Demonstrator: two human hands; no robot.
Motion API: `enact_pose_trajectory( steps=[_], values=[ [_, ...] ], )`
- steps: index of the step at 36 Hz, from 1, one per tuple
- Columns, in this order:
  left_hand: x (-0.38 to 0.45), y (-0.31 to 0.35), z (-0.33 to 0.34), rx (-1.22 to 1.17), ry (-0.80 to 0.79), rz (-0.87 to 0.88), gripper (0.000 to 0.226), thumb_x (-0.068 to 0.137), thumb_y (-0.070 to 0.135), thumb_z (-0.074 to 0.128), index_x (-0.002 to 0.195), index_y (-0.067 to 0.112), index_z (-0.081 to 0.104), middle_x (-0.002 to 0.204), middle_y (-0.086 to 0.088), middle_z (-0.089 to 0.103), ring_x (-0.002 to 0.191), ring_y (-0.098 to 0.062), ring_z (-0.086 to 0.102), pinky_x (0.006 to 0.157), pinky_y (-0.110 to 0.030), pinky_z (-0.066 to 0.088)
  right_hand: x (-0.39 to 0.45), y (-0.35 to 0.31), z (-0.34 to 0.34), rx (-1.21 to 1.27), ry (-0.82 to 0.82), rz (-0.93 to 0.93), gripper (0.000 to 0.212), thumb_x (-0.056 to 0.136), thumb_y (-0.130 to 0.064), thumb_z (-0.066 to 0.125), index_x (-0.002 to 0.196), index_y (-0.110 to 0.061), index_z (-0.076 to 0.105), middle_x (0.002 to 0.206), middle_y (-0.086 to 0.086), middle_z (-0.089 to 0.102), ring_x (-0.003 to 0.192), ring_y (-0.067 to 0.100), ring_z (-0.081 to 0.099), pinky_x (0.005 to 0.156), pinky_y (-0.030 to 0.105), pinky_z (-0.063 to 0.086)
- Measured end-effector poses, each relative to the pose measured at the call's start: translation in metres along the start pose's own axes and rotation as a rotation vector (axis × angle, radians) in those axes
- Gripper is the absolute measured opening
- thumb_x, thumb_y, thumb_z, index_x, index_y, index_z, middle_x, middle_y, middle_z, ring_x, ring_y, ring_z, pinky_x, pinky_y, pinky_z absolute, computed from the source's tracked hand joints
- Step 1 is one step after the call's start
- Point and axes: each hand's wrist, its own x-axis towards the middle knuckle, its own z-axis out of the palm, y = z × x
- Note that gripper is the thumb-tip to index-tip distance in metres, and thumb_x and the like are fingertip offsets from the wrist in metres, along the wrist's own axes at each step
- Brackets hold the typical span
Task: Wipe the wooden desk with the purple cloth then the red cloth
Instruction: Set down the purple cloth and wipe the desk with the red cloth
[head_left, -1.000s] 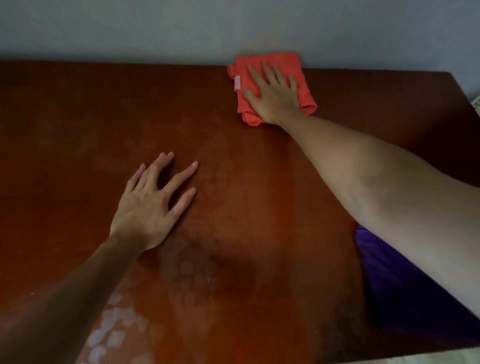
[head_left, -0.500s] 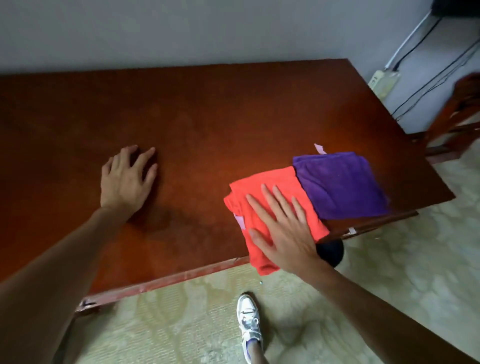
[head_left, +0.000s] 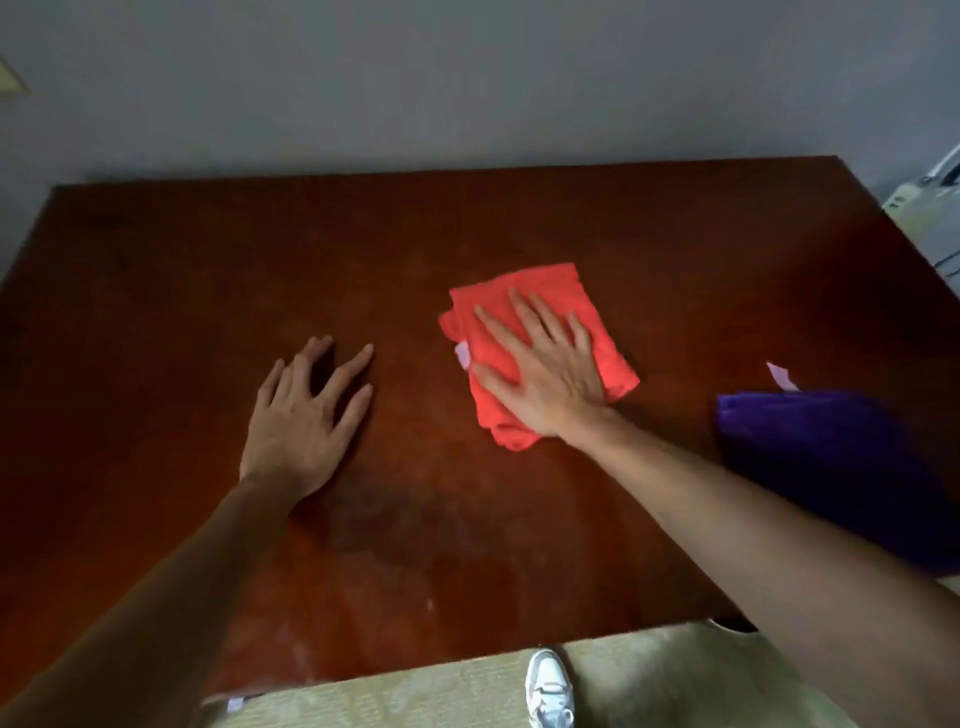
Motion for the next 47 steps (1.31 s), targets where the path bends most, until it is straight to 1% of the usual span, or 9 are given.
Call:
enact_pose_trajectory(
  steps=[2, 7, 14, 21, 24, 29, 34, 41, 47],
  values=[
    [0.0, -0.001, 0.0, -0.002, 0.006, 0.003, 0.055, 0.101, 0.059, 0.014, 0.154, 0.048, 0.018, 0.16, -0.005, 0.023, 0.152, -0.018, 0.012, 0.125, -0.041, 0.008, 0.06, 0.005, 0.0, 0.017, -0.044, 0.042, 0.074, 0.089, -0.074, 0.022, 0.158, -0.048, 0.02, 0.171, 0.0, 0.016, 0.157, 0.024, 0.014, 0.122, 0.056, 0.011],
    [0.005, -0.003, 0.001, -0.001, 0.014, 0.009, 0.054, 0.101, 0.06, 0.015, 0.154, 0.048, 0.018, 0.161, -0.002, 0.02, 0.154, -0.013, 0.006, 0.125, -0.04, 0.007, 0.187, 0.025, 0.0, 0.046, -0.045, 0.072, 0.068, 0.098, -0.069, 0.034, 0.159, -0.046, 0.016, 0.172, 0.001, 0.011, 0.158, 0.025, 0.009, 0.124, 0.059, 0.007],
    [0.008, -0.008, 0.003, -0.018, 0.027, 0.025, 0.054, 0.101, 0.06, 0.014, 0.154, 0.048, 0.017, 0.162, 0.0, 0.016, 0.153, -0.01, 0.002, 0.125, -0.036, 0.001, 0.248, 0.031, 0.005, 0.041, -0.035, 0.102, 0.067, 0.099, -0.068, 0.031, 0.16, -0.044, 0.015, 0.171, 0.001, 0.013, 0.158, 0.025, 0.01, 0.124, 0.058, 0.008],
    [0.008, -0.01, 0.006, -0.05, 0.045, 0.028, 0.053, 0.102, 0.059, 0.018, 0.153, 0.047, 0.021, 0.161, -0.002, 0.021, 0.153, -0.014, 0.009, 0.125, -0.04, 0.005, 0.174, 0.004, 0.007, 0.017, -0.032, 0.026, 0.065, 0.1, -0.061, 0.033, 0.16, -0.042, 0.017, 0.171, -0.001, 0.015, 0.157, 0.024, 0.011, 0.124, 0.055, 0.009],
    [0.009, -0.01, 0.008, -0.078, 0.066, 0.034, 0.052, 0.103, 0.056, 0.022, 0.152, 0.043, 0.027, 0.159, -0.003, 0.026, 0.152, -0.016, 0.014, 0.125, -0.041, 0.008, 0.098, -0.02, 0.009, 0.013, -0.042, -0.022, 0.068, 0.097, -0.062, 0.032, 0.16, -0.043, 0.018, 0.171, -0.001, 0.017, 0.157, 0.023, 0.012, 0.123, 0.054, 0.012],
    [0.002, -0.015, -0.003, -0.29, 0.109, 0.065, 0.054, 0.099, 0.051, 0.029, 0.146, 0.03, 0.046, 0.15, -0.009, 0.041, 0.147, -0.025, 0.029, 0.121, -0.049, 0.02, -0.06, -0.079, 0.003, 0.05, -0.006, -0.074, 0.072, 0.092, -0.061, 0.035, 0.16, -0.041, 0.023, 0.17, -0.001, 0.019, 0.157, 0.022, 0.016, 0.122, 0.055, 0.017],
    [-0.033, -0.045, -0.014, -0.186, 0.093, 0.049, 0.046, 0.102, 0.044, 0.038, 0.146, 0.031, 0.044, 0.15, -0.009, 0.038, 0.147, -0.024, 0.027, 0.119, -0.054, 0.019, -0.176, -0.128, 0.005, 0.025, -0.026, -0.056, 0.071, 0.096, -0.064, 0.037, 0.161, -0.042, 0.016, 0.172, -0.004, 0.009, 0.158, 0.02, 0.007, 0.123, 0.057, 0.015],
    [-0.037, -0.1, -0.032, -0.061, 0.033, -0.049, 0.063, 0.095, 0.06, 0.025, 0.15, 0.033, 0.037, 0.152, -0.012, 0.03, 0.144, -0.031, 0.029, 0.119, -0.054, 0.017, -0.165, -0.144, 0.006, 0.009, -0.01, -0.036, 0.072, 0.094, -0.067, 0.037, 0.16, -0.044, 0.019, 0.172, -0.003, 0.01, 0.158, 0.019, 0.009, 0.122, 0.054, 0.016],
    [0.003, -0.122, -0.03, -0.038, 0.011, -0.027, 0.058, 0.097, 0.066, 0.03, 0.15, 0.042, 0.031, 0.156, -0.011, 0.024, 0.148, -0.027, 0.022, 0.122, -0.054, 0.008, -0.048, -0.144, 0.015, 0.028, 0.035, 0.025, 0.074, 0.089, -0.068, 0.03, 0.158, -0.043, 0.026, 0.169, 0.001, 0.023, 0.156, 0.024, 0.02, 0.121, 0.054, 0.017]
  ],
)
